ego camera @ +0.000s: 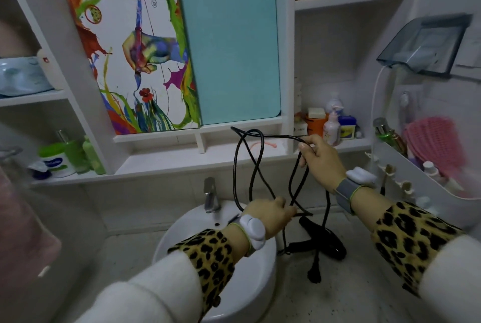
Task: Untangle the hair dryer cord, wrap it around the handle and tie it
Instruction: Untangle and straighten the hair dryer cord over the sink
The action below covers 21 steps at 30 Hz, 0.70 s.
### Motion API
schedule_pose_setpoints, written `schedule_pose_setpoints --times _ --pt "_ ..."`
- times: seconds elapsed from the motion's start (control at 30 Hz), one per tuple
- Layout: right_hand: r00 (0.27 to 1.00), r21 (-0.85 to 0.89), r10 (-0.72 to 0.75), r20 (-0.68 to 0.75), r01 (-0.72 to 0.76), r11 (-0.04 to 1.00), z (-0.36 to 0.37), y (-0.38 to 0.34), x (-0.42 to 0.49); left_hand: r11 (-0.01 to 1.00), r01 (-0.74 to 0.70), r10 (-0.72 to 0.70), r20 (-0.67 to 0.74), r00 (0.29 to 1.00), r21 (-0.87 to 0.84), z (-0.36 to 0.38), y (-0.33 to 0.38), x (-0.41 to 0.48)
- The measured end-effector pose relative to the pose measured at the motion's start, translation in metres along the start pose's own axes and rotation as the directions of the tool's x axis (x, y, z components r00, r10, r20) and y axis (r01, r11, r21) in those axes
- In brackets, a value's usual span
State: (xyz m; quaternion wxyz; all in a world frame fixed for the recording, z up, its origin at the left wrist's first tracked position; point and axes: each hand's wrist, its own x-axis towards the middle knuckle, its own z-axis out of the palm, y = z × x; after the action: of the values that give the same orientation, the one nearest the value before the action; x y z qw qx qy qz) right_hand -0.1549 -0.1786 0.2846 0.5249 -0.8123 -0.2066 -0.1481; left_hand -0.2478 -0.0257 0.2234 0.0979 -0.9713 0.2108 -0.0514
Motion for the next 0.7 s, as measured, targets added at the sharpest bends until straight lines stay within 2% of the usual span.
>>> schedule_pose_setpoints --times 0.07,0.2,0.33,0.4,0.47,0.53,0.6,0.7 --pt "0.998 -0.014 0.051 -0.027 -0.052 0.999 -0.013 0.012 0.003 0.997 -0.066 0.068 -0.069 0.995 0.037 0.002 -0.016 -0.008" --pt "0.989 0.009 0.144 -0.043 -0.144 0.99 -0.036 0.036 0.004 0.997 -0.062 0.072 -0.252 0.965 0.047 -0.011 -0.059 -0.023" --pt "0.988 0.074 0.15 0.038 -0.153 0.986 -0.034 0.044 -0.001 0.989 -0.064 0.118 -0.442 0.889 0.134 -0.027 -0.085 -0.032" --pt "0.983 0.14 0.165 0.081 -0.175 0.975 -0.03 0.047 -0.004 0.984 0.029 0.076 -0.572 0.817 0.173 -0.03 -0.091 -0.033" --pt "0.972 0.211 0.208 0.108 -0.226 0.951 -0.028 0.052 -0.005 0.976 0.214 -0.128 -0.685 0.717 0.041 -0.031 -0.094 -0.035" --pt "0.96 0.245 0.248 0.131 -0.274 0.93 -0.028 0.057 -0.005 0.922 0.29 -0.387 -0.659 0.645 -0.258 -0.028 -0.092 -0.038" --pt "0.954 0.253 0.254 0.156 -0.288 0.924 -0.027 0.057 -0.007 0.819 0.184 -0.519 -0.566 0.641 -0.543 -0.021 -0.089 -0.04" --pt "0.944 0.278 0.244 0.223 -0.302 0.912 -0.024 0.056 -0.011 0.672 0.055 -0.554 -0.452 0.699 -0.739 -0.012 -0.077 -0.04"
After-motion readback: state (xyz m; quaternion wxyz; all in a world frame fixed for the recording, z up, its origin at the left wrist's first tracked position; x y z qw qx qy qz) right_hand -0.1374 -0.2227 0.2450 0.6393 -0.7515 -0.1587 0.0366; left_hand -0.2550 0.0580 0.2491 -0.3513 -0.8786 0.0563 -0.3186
